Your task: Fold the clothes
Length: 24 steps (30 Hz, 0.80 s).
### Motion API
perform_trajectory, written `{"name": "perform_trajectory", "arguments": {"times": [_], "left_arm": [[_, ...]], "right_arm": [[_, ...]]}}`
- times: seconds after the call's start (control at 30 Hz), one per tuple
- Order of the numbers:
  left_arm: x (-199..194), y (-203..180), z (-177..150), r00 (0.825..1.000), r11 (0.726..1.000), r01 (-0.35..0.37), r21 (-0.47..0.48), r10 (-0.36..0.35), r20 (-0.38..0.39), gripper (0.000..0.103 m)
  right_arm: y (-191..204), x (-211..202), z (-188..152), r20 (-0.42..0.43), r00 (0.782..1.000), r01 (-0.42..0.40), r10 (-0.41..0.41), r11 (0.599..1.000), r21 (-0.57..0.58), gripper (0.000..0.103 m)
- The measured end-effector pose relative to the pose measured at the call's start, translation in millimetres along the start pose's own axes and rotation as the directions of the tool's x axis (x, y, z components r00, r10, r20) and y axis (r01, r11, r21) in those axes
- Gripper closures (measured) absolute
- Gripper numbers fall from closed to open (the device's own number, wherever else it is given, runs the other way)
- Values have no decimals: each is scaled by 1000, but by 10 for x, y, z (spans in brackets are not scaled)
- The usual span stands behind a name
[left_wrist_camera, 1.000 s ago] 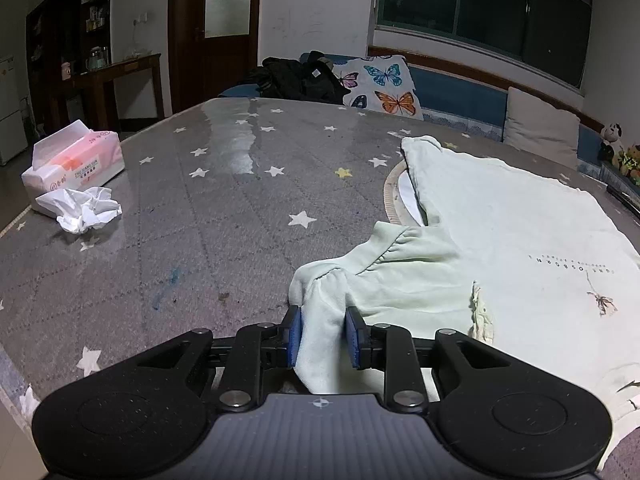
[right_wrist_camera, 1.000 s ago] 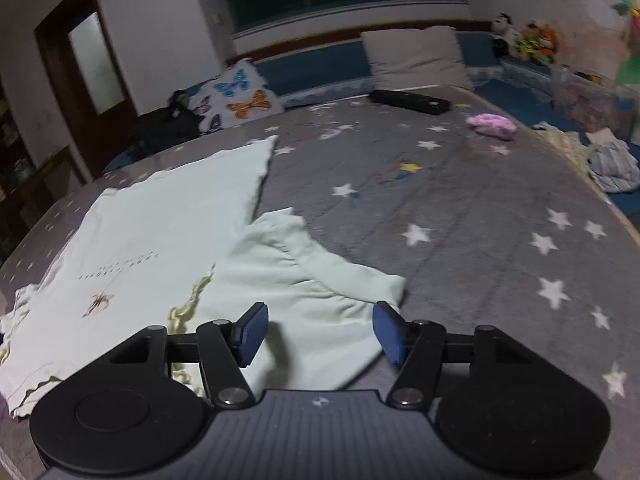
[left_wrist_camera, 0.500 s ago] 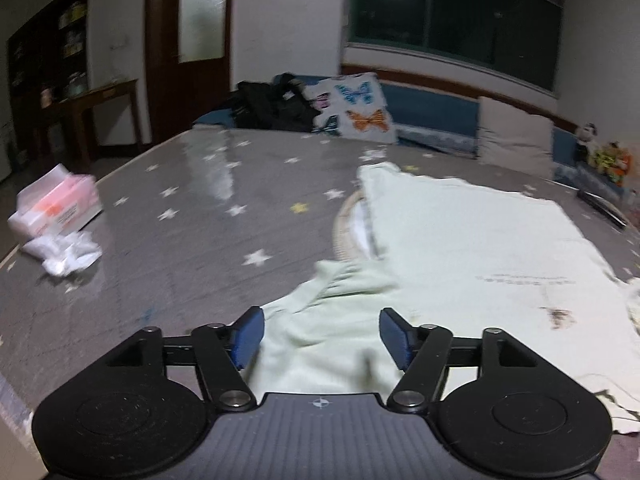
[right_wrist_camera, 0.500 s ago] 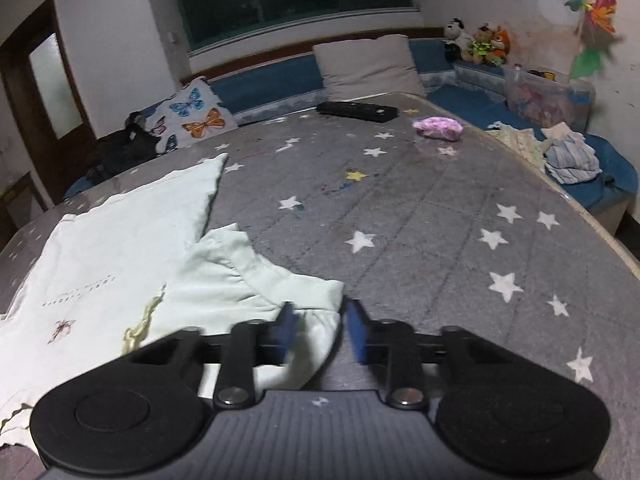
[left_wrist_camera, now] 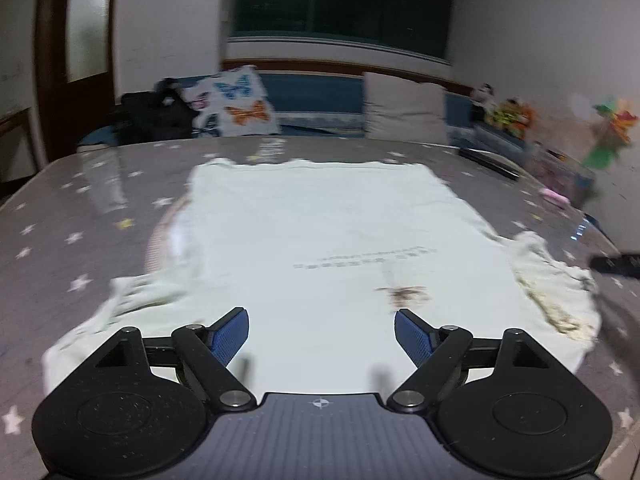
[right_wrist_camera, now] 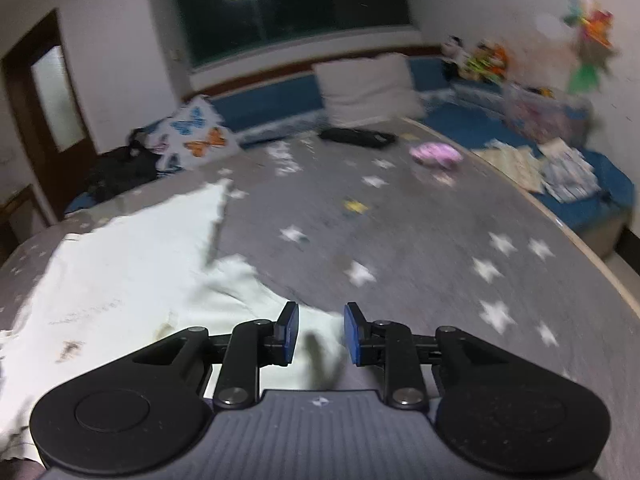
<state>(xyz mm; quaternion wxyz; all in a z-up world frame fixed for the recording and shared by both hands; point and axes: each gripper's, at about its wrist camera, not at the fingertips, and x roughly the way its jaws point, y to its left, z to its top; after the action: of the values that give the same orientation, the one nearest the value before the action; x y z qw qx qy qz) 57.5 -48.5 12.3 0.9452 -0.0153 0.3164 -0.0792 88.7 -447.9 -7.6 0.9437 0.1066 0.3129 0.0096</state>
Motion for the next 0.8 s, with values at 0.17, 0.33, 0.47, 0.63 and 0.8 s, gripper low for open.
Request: {"name": "perform_trajectory", "arguments": {"times": [0.17, 0.33, 0.47, 0.63, 0.8], "left_arm": [[55, -226, 28, 998, 998, 62, 25, -62, -5, 20], [126, -338, 25, 996, 994, 92, 56, -91, -23, 20], [184, -359, 8, 994, 993, 101, 61, -98, -42, 20], [252, -379, 13, 992, 992, 111, 64, -108, -58, 20], [251, -452, 34, 990, 987, 138, 80, -134, -51, 20]], "right_arm": [[306, 127, 155, -9, 988, -152, 152, 986, -70, 78], [635, 457, 210, -66, 967, -252, 245, 957, -144, 79], [704, 695, 232, -97, 969, -239, 226, 959, -151, 79], [547, 825, 207, -120, 970, -224, 212, 971, -89, 79], [384, 562, 221, -66, 979, -195, 191, 979, -61, 75]]}}
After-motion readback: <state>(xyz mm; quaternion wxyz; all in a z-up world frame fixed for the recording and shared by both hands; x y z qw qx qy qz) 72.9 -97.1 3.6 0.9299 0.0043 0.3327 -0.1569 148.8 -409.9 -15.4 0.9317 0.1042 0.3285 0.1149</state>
